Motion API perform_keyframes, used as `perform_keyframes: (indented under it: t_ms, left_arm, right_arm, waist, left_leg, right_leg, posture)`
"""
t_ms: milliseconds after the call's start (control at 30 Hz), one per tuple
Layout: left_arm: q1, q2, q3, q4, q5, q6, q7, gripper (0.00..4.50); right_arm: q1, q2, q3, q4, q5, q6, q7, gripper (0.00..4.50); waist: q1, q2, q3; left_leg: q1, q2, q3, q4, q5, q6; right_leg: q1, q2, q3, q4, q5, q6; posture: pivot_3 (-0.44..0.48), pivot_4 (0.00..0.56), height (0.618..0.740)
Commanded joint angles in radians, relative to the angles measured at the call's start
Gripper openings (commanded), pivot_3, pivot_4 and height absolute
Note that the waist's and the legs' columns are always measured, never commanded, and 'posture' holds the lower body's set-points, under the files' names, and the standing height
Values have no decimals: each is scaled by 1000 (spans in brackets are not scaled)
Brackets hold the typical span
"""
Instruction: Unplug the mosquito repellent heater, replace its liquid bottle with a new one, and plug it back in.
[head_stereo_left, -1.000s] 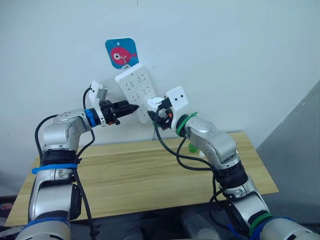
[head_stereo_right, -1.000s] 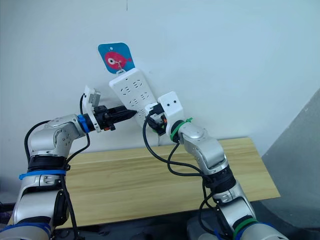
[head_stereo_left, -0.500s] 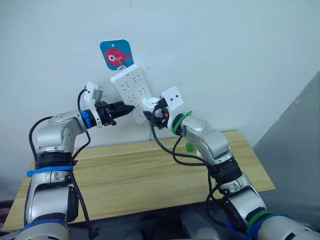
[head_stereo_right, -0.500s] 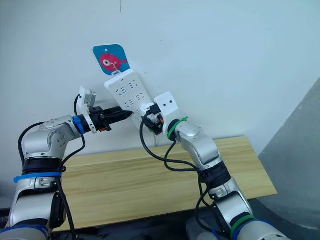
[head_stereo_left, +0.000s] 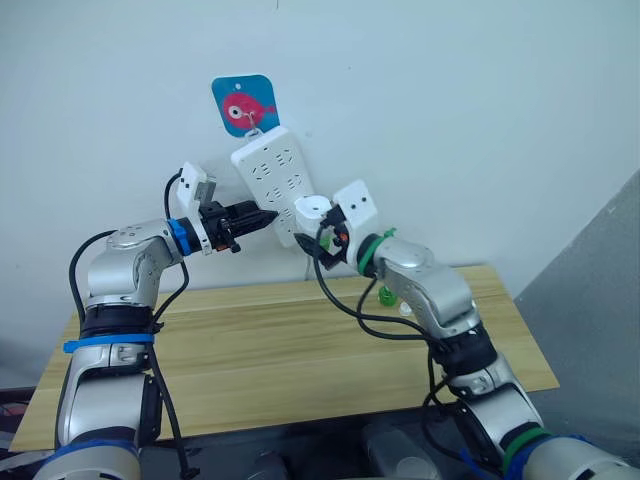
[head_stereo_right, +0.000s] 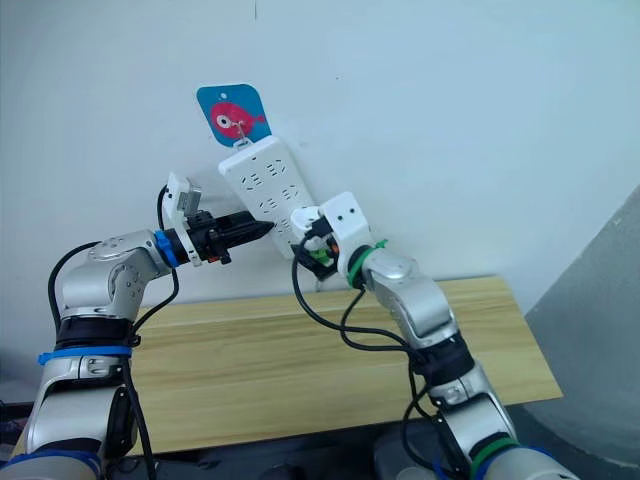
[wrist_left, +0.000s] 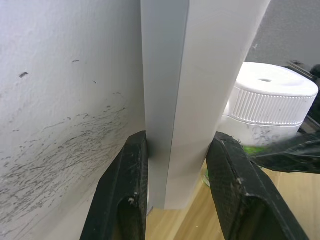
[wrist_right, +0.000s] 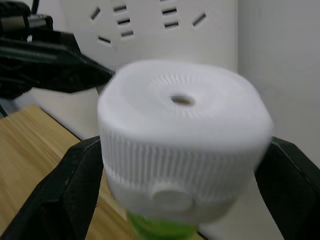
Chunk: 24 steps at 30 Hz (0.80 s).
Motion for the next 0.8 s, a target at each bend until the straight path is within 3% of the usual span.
perform_keyframes:
  t_ms: [33,133,167,433,800]
  left_arm:
    - [-20,16,23,18,23,-41,45,1320]
    - [-18,23,39,33,14,-50,53,1320]
    - [-18,27,38,37,16,-54,52,2055]
    - [-20,40,31,74,52,-130,89,4462]
    - [-20,52,33,94,57,-153,86,4488]
  right_arm:
    - [32,-52,-3,-159,28,61,42,4500]
    - [68,-101,-10,-250,48,109,69,4500]
    - [74,-110,-12,-268,53,119,73,4500]
    - [85,-129,-22,-316,77,148,79,4500]
    - [83,-152,-26,-334,102,151,82,4500]
  waist:
    - [5,0,0]
    - [3,0,0]
    - [3,0,0]
    - [12,0,0]
    - [16,0,0]
  left_leg:
    - [0,0,0,0,0,0]
    - [1,0,0,1,1,0]
    - [2,1,0,1,1,0]
    - [0,1,-1,-1,1,0]
    - [0,0,-1,0,1,0]
  right_leg:
    - [0,0,0,0,0,0]
    - [0,1,0,1,-1,3]
    - [0,2,0,1,-2,3]
    - [0,1,-1,0,-2,3]
    - [0,1,-2,1,-2,3]
  posture:
    - [-205,58,740]
    - [-206,60,740]
    - [-206,60,740]
    - [-196,62,740]
    - [-191,65,740]
